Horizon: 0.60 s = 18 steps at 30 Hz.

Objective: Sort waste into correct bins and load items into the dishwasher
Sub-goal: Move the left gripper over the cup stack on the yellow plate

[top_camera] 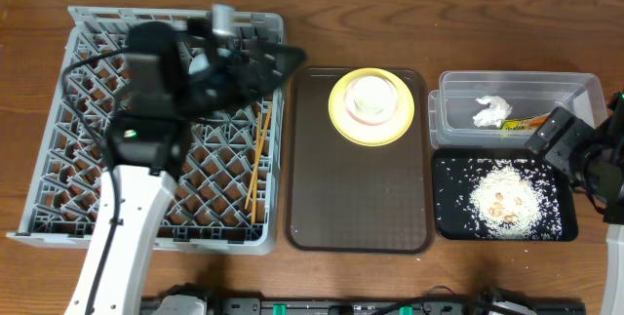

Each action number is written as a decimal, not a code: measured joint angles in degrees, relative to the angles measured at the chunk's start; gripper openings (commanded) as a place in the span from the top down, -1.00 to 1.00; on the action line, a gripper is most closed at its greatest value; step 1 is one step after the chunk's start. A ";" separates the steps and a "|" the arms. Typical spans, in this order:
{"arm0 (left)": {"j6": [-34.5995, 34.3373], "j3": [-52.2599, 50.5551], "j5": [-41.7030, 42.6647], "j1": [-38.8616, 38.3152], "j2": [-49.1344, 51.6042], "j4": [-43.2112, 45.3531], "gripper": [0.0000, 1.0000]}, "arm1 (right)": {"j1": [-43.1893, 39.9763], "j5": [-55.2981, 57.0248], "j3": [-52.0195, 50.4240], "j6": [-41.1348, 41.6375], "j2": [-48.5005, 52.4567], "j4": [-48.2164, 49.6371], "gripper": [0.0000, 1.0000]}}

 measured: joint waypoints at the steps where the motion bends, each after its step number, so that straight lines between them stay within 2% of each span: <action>1: 2.05 1.33 -2.89 -1.95 0.48 -3.13 -0.96 | -0.02 0.00 0.00 0.00 0.00 0.02 -0.99; 7: 14.73 18.36 -25.33 -16.83 6.58 -23.37 -0.96 | 0.00 0.00 0.00 0.00 0.00 0.04 -0.99; 11: 20.52 30.29 -36.74 -24.63 13.75 -33.92 -0.96 | 0.00 0.00 0.00 0.00 0.00 0.00 -0.99; 15: 25.92 36.39 -41.29 -29.40 22.12 -36.63 -0.96 | 0.00 0.00 0.00 0.00 0.00 0.02 -0.98; 18: 30.03 36.72 -40.52 -31.36 28.13 -35.60 -0.96 | 0.00 -0.02 0.00 0.00 0.00 0.02 -0.99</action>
